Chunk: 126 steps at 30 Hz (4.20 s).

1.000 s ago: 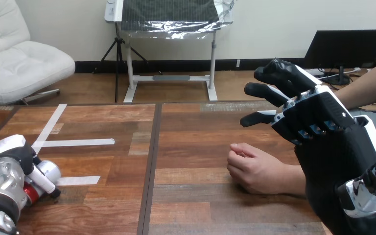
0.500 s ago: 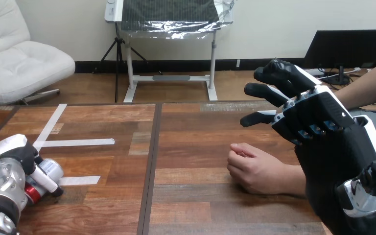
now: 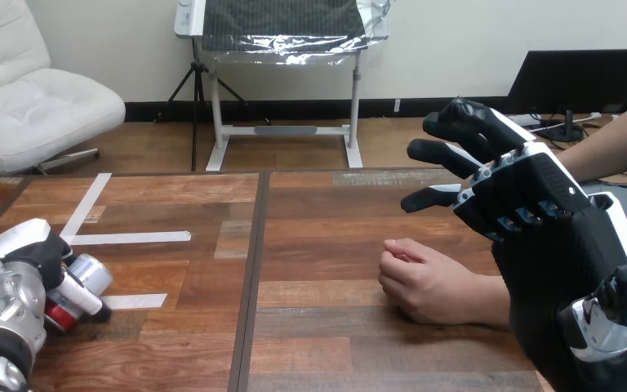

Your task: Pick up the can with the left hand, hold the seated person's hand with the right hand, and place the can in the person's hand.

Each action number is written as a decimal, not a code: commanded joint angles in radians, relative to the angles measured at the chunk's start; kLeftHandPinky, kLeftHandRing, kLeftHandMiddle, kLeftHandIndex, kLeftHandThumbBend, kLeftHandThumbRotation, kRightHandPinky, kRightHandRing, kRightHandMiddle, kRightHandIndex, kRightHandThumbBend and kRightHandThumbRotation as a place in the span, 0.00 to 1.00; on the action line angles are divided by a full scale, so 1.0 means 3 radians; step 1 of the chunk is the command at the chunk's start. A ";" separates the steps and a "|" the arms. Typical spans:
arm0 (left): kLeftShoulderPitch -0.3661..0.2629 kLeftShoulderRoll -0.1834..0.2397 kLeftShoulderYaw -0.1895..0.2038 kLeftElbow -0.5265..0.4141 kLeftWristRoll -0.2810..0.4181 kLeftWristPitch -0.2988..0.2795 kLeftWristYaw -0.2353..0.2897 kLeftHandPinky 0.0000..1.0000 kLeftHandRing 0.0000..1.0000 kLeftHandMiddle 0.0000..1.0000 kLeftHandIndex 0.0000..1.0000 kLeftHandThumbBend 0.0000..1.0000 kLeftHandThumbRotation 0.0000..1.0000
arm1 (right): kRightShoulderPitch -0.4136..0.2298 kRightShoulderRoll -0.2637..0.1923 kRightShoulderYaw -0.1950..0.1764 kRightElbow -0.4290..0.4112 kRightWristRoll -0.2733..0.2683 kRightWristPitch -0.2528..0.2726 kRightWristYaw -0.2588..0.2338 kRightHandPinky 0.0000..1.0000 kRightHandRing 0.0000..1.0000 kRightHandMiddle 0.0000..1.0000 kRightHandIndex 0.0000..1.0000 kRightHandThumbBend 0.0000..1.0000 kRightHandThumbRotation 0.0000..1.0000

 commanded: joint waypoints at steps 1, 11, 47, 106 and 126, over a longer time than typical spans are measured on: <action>-0.0096 -0.0010 0.0047 -0.0130 -0.0014 -0.0120 0.0143 0.36 0.46 0.52 0.48 0.74 0.00 | -0.0179 0.0024 -0.0007 -0.0046 -0.0009 -0.0071 -0.0010 0.62 0.82 0.85 0.83 1.00 0.91; -0.0094 -0.0013 0.0109 -0.0218 -0.0065 -0.0248 0.0192 0.37 0.46 0.52 0.48 0.76 0.00 | -0.0183 0.0028 -0.0008 -0.0028 -0.0073 -0.0029 -0.0048 0.63 0.82 0.85 0.83 1.00 0.91; 0.0019 0.0020 0.0295 -0.1235 -0.0165 -0.0323 0.0007 0.40 0.45 0.50 0.46 0.78 0.00 | -0.0468 -0.0010 -0.0019 0.0484 -0.0397 -0.0020 -0.0078 0.72 0.85 0.85 0.84 0.92 0.84; 0.0781 -0.0091 0.0927 -0.3348 -0.0596 0.0078 -0.0186 0.34 0.37 0.42 0.42 0.77 0.00 | -0.1516 -0.0967 -0.0396 0.1722 -0.1601 -0.0157 -0.0193 0.89 0.95 0.96 0.92 0.91 0.81; 0.0935 -0.0127 0.0998 -0.3661 -0.0627 0.0095 -0.0211 0.33 0.36 0.42 0.42 0.76 0.00 | -0.2039 -0.1471 -0.0348 0.2337 -0.2133 -0.0287 -0.0275 0.79 0.93 0.95 0.94 0.88 0.72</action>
